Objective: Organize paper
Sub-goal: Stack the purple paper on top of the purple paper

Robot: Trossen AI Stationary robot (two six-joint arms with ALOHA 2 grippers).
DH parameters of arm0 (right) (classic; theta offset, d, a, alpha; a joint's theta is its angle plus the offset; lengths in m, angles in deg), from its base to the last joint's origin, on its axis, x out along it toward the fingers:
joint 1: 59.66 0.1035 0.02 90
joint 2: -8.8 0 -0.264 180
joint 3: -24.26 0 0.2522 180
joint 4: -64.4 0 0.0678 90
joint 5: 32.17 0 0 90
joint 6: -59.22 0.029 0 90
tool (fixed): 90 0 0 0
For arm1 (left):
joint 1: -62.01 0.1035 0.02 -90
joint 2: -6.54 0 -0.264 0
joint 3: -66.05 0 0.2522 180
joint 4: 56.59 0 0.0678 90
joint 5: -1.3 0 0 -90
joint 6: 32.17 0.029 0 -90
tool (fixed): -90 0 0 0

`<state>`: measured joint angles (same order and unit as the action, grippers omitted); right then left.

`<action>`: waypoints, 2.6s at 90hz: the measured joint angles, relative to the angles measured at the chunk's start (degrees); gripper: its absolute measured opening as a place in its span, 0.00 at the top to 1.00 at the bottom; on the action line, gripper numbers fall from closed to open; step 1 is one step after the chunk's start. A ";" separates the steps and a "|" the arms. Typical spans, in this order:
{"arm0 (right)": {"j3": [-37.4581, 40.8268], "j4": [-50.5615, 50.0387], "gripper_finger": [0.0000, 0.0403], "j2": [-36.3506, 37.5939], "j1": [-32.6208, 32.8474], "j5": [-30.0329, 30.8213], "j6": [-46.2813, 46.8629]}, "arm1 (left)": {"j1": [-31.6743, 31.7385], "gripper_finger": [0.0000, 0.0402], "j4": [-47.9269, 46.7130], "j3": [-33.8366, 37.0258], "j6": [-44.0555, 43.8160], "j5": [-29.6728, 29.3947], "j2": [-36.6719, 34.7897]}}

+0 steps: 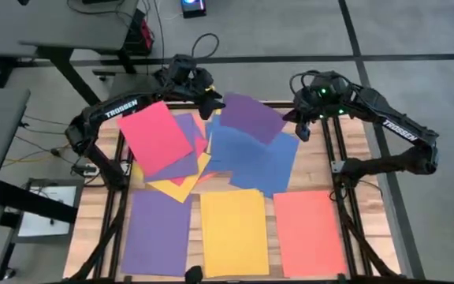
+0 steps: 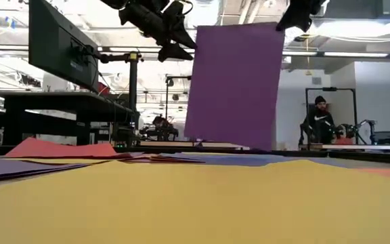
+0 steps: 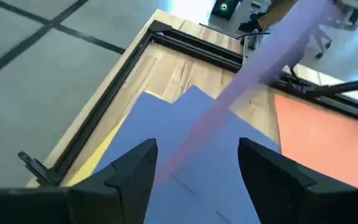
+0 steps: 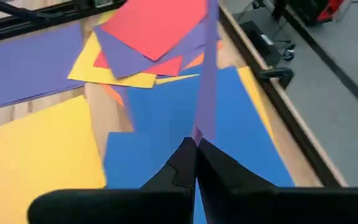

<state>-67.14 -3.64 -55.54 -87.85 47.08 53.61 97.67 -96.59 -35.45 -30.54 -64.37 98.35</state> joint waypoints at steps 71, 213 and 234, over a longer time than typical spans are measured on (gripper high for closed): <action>0.02 -0.43 1.00 -0.04 6.04 0.11 2.61 | -3.20 0.48 6.32 -0.01 10.59 -10.74 -0.36; 0.02 0.55 1.00 -0.61 10.20 -0.42 3.80 | -12.59 0.48 6.67 -13.53 31.76 -22.32 13.33; 0.02 0.28 1.00 -0.61 12.46 -0.27 0.54 | -12.22 0.48 6.47 -13.53 31.78 -22.72 13.33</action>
<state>-67.12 -3.36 -56.15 -75.39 46.81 54.15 85.45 -90.12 -48.98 1.24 -87.08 111.68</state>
